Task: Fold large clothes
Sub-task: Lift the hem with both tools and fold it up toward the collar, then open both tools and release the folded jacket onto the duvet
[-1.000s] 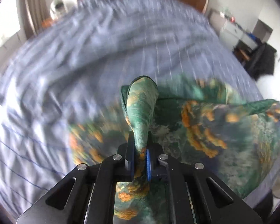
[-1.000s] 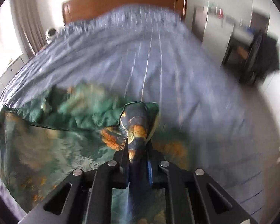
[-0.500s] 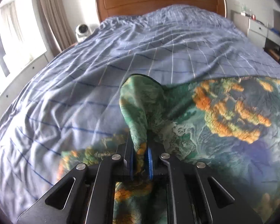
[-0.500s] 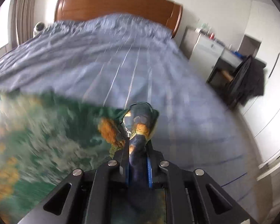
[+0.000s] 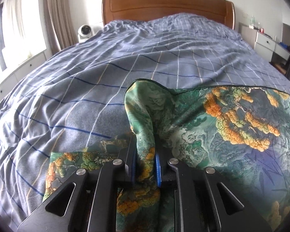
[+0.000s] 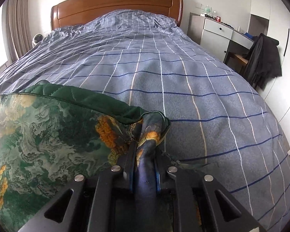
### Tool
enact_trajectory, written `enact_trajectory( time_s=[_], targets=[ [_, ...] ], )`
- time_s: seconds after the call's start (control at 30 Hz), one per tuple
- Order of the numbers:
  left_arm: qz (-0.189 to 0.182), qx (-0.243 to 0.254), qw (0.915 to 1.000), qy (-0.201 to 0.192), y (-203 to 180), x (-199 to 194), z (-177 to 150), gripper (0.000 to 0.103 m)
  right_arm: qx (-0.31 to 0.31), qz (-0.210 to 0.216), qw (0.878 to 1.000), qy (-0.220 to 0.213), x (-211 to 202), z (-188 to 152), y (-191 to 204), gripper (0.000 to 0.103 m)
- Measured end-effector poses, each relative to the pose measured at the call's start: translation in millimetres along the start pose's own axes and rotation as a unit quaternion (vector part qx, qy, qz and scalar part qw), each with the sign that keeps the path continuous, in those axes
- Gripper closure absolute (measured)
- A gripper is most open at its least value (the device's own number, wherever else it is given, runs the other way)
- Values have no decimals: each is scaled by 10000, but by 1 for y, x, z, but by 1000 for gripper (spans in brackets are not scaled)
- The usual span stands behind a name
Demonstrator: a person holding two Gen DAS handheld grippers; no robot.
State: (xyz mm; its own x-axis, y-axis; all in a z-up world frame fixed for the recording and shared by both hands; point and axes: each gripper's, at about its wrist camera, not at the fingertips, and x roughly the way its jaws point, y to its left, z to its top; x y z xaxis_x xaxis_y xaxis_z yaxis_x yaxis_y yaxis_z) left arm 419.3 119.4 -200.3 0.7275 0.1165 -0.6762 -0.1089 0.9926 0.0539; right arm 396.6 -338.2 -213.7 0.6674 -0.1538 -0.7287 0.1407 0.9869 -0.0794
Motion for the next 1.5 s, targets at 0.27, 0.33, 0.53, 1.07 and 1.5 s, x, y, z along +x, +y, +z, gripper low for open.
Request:
enact_trajectory(
  time_s=[0.27, 0.33, 0.53, 1.07, 1.5],
  targets=[
    [64, -191, 9995, 253, 13, -9, 11, 53, 357, 359, 9987, 12, -2, 3, -16, 82],
    [-134, -430, 9978, 478, 30, -17, 24, 29, 698, 709, 9950, 131, -2, 6, -31, 78],
    [-243, -1025, 9936, 410, 94, -63, 37, 21, 1430, 812, 9864, -33, -38, 26, -79, 40],
    [-1172, 680, 9883, 704, -32, -132, -1, 20, 21, 1135, 9933, 206, -134, -76, -30, 36],
    [-1484, 1276, 9765, 904, -175, -79, 52, 12, 1038, 1696, 9800, -114, -211, -129, -52, 36]
  ],
)
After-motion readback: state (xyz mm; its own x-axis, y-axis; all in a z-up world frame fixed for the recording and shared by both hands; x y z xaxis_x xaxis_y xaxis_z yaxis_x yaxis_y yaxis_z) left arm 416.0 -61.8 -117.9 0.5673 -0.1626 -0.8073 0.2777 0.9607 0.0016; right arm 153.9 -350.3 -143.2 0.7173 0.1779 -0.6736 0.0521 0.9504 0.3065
